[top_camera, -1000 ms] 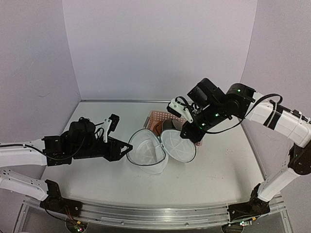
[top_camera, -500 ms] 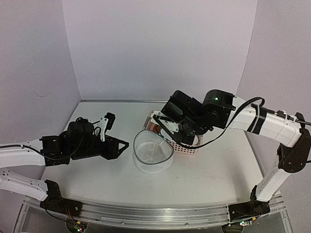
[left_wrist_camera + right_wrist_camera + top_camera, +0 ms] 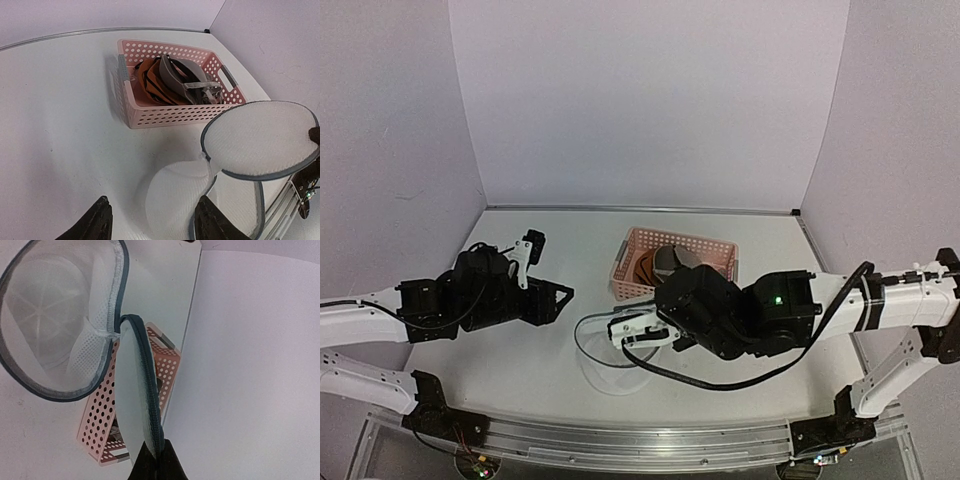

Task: Unzip the laundry bag and remove the bra
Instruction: Close the laundry bag lid on the laundry bag.

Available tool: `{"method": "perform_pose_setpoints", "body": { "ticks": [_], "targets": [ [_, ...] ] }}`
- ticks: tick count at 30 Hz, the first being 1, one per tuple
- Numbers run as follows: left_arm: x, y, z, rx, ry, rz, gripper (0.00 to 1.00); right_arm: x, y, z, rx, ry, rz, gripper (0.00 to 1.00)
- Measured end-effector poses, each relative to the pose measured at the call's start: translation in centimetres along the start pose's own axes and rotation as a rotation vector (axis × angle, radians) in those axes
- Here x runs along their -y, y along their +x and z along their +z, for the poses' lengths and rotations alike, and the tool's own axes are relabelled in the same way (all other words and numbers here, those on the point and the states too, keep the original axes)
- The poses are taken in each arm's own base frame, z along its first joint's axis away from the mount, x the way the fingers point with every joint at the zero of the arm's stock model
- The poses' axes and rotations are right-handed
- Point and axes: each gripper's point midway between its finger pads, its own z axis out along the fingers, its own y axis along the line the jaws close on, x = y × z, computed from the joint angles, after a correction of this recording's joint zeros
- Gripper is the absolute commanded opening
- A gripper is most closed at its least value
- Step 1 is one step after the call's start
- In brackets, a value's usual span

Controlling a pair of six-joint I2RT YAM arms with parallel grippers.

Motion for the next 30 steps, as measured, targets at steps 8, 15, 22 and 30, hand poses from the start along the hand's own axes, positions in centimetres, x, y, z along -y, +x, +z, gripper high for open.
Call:
{"method": "perform_pose_setpoints", "body": {
  "ticks": [8, 15, 22, 30],
  "targets": [
    [-0.3, 0.9, 0.1, -0.017, -0.002, -0.034, 0.57, -0.2, -1.4, 1.2, 0.039, 0.196, -0.170, 0.00],
    [-0.9, 4.0, 0.7, -0.094, 0.003, -0.076, 0.56, 0.8, -2.2, 1.4, 0.072, 0.384, -0.207, 0.00],
    [-1.0, 5.5, 0.8, -0.132, 0.019, -0.119, 0.56, 1.6, -4.1, 0.4, 0.134, 0.484, -0.157, 0.00],
    [-1.5, 7.5, 1.7, -0.185, -0.002, -0.136, 0.55, -1.2, -5.9, 2.2, 0.152, 0.459, -0.104, 0.00]
  ]
}}
